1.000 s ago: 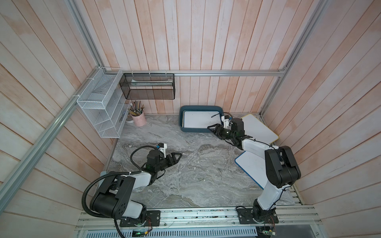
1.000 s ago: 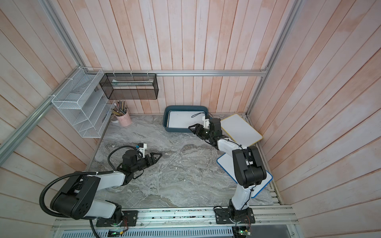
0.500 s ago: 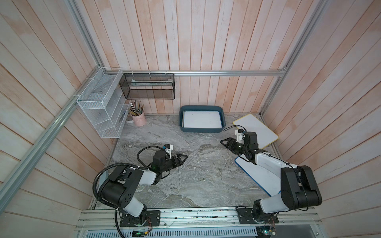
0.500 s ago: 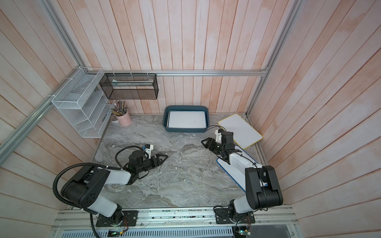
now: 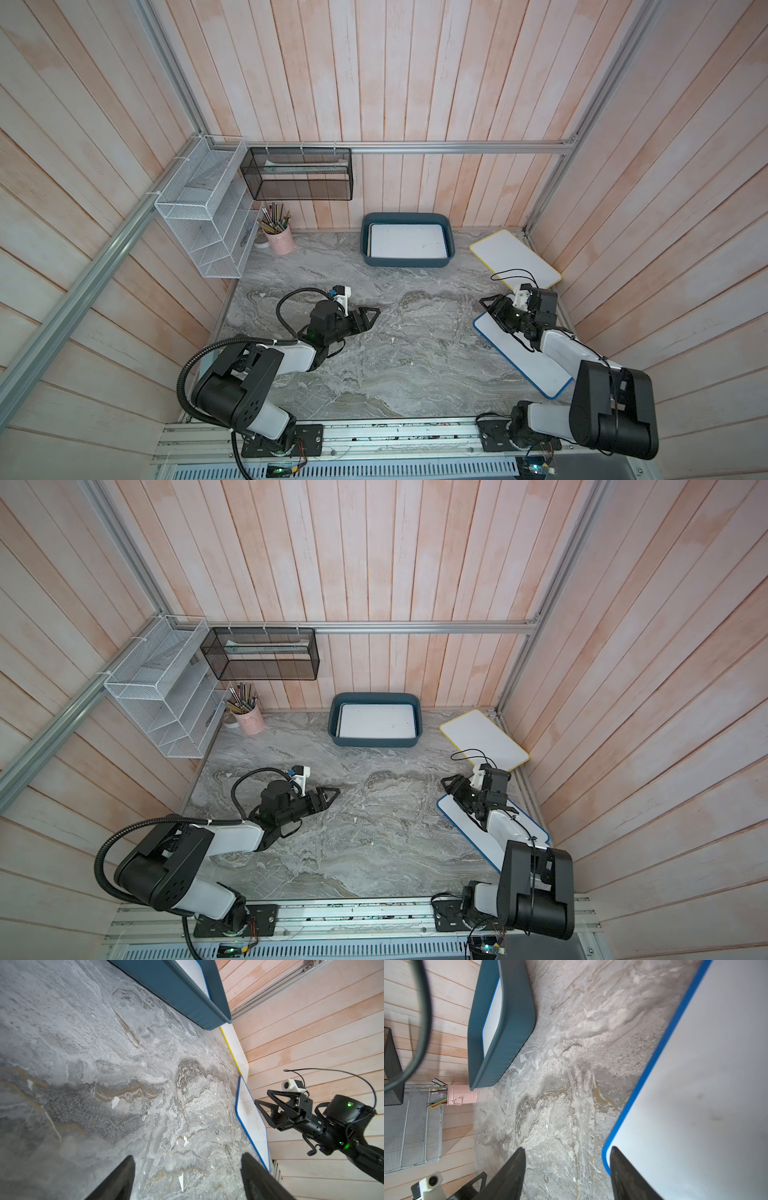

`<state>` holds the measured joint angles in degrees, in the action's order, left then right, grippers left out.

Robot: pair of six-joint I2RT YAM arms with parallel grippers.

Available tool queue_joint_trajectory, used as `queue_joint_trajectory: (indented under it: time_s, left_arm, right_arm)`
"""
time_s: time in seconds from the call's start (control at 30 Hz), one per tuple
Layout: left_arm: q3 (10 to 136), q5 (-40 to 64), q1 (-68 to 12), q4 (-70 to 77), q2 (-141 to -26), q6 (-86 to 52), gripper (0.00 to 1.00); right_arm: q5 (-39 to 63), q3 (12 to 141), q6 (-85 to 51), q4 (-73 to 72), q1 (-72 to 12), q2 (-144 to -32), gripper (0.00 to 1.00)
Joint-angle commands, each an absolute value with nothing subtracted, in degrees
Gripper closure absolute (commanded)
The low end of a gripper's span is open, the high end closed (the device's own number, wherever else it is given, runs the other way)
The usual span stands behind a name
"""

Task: Put the whiteboard into the storage box
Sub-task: Move the whiteboard to the center of the board.

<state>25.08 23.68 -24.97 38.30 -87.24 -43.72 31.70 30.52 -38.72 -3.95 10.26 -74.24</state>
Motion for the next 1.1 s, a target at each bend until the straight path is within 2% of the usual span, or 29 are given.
queue_joint_trajectory:
  time_s: [0.0, 0.57, 0.77, 0.87, 1.07]
  left_arm:
    - [26.6, 22.9, -25.3, 36.7, -86.0, -40.4, 0.18]
    - [28.1, 24.6, -25.5, 41.8, -90.6, -42.5, 0.18]
    - [28.1, 25.5, -25.5, 43.4, -91.8, -43.3, 0.18]
    - [28.3, 26.2, -25.5, 43.9, -92.3, -43.8, 0.18]
    - [28.1, 25.8, -25.6, 44.1, -92.0, -43.9, 0.18]
  right_arm:
    - [30.6, 29.9, -35.6, 2.2, 11.8, -71.5, 0.35]
    - [21.5, 25.5, -35.0, 10.0, 20.7, -60.9, 0.34]
    - [18.7, 26.0, -32.4, 11.7, 20.8, -61.9, 0.34]
    - [22.9, 27.5, -29.3, 11.8, 20.6, -64.8, 0.36]
    - [21.9, 29.2, -29.6, 11.9, 13.7, -68.6, 0.36]
